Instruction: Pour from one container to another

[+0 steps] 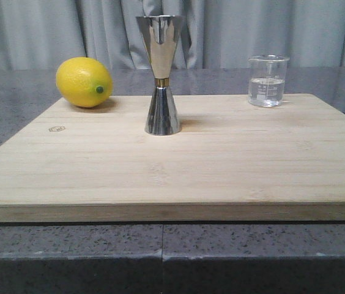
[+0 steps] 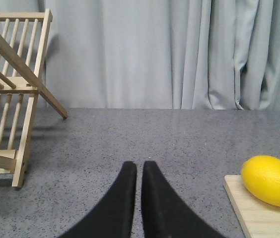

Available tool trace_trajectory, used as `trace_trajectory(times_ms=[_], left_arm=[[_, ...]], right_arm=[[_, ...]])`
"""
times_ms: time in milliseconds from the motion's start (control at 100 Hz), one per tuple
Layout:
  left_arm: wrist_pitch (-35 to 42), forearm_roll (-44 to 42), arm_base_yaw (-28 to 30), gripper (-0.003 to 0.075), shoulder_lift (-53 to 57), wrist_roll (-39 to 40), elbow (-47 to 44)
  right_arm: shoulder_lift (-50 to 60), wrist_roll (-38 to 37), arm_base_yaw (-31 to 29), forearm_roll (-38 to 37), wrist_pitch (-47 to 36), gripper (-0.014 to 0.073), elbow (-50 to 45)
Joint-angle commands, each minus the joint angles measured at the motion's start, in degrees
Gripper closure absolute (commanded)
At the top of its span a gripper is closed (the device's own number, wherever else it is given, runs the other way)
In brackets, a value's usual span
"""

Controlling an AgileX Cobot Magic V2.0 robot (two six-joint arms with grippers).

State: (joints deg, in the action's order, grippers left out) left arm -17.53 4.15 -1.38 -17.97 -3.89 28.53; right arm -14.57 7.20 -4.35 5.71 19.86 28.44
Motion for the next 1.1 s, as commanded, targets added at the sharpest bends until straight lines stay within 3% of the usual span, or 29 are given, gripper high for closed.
trace_trajectory(times_ms=[0,110,200,810,1090], left_arm=[[5.0,0.1,0.0,0.0532,-0.9,0.2,2.0],[4.9,0.1,0.0,0.0251,-0.9,0.2,2.0],[4.9,0.1,0.0,0.0146,-0.9,0.2,2.0],[4.6,4.1,0.0,0.0145,-1.0,0.2,2.2],[-14.1,4.0,0.0,0.0145,-10.1,-3.2,12.1]], right_arm=[[-1.2,0.4,-0.4,0.3,-4.9,0.0449,1.6],[-1.2,0.4,-0.4,0.3,-4.9,0.0178,1.6],[-1.2,0.4,-0.4,0.3,-4.9,0.0039,1.6],[-1.4,0.4,-0.4,3.7,-2.4,0.0011,1.8],[-6.6,0.4,-0.4,3.7,7.6,0.0011,7.8]])
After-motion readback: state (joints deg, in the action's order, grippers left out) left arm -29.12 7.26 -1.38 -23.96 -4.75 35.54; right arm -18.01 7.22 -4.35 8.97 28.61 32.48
